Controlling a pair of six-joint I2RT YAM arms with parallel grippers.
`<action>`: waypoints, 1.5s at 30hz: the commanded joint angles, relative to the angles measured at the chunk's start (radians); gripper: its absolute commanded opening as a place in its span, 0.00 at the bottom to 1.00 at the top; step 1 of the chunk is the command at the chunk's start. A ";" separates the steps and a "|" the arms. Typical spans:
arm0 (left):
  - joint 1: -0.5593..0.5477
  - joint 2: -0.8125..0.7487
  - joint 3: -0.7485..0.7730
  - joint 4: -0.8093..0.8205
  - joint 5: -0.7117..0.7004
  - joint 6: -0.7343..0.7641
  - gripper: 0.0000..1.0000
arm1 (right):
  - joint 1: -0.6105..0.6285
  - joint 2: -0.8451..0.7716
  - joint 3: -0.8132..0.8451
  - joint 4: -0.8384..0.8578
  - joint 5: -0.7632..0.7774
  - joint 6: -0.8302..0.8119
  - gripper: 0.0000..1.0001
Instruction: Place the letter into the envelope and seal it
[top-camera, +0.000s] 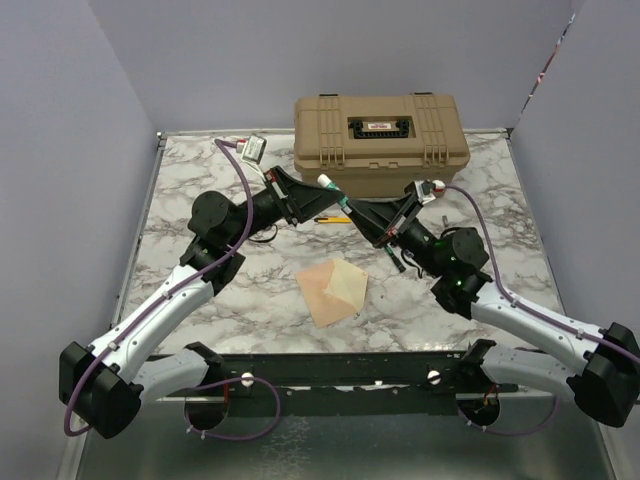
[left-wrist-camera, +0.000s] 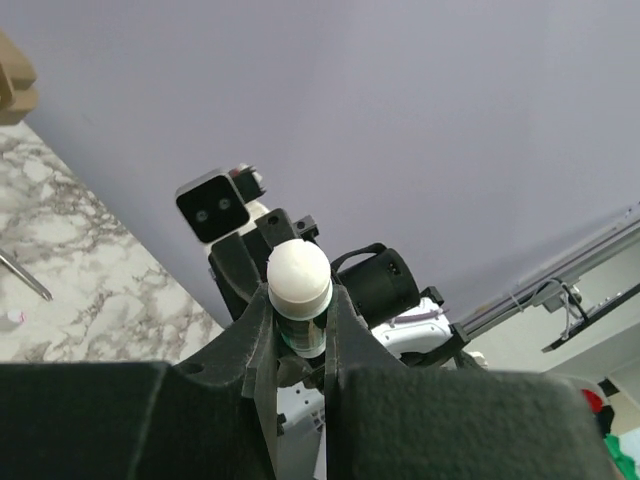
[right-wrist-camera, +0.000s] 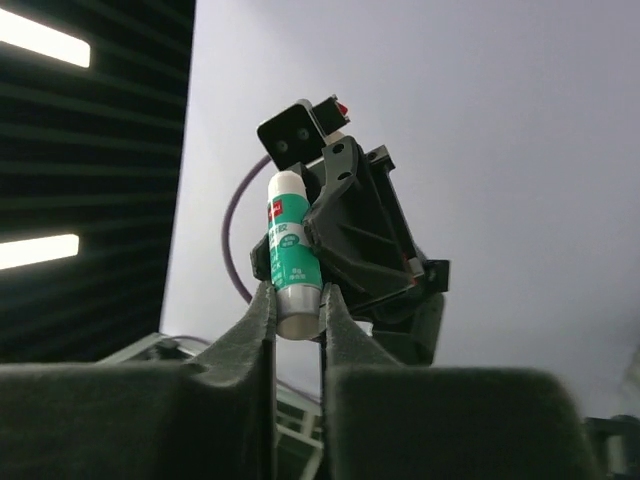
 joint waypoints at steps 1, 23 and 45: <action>0.020 -0.029 0.028 0.147 -0.010 0.133 0.00 | -0.005 0.013 0.013 0.148 0.032 0.167 0.23; 0.019 0.045 0.071 -0.026 -0.007 -0.094 0.00 | 0.006 -0.062 0.235 -0.394 -0.083 -1.432 0.58; 0.019 0.031 0.082 -0.051 0.034 -0.039 0.00 | 0.004 0.007 0.255 -0.392 0.053 -1.030 0.01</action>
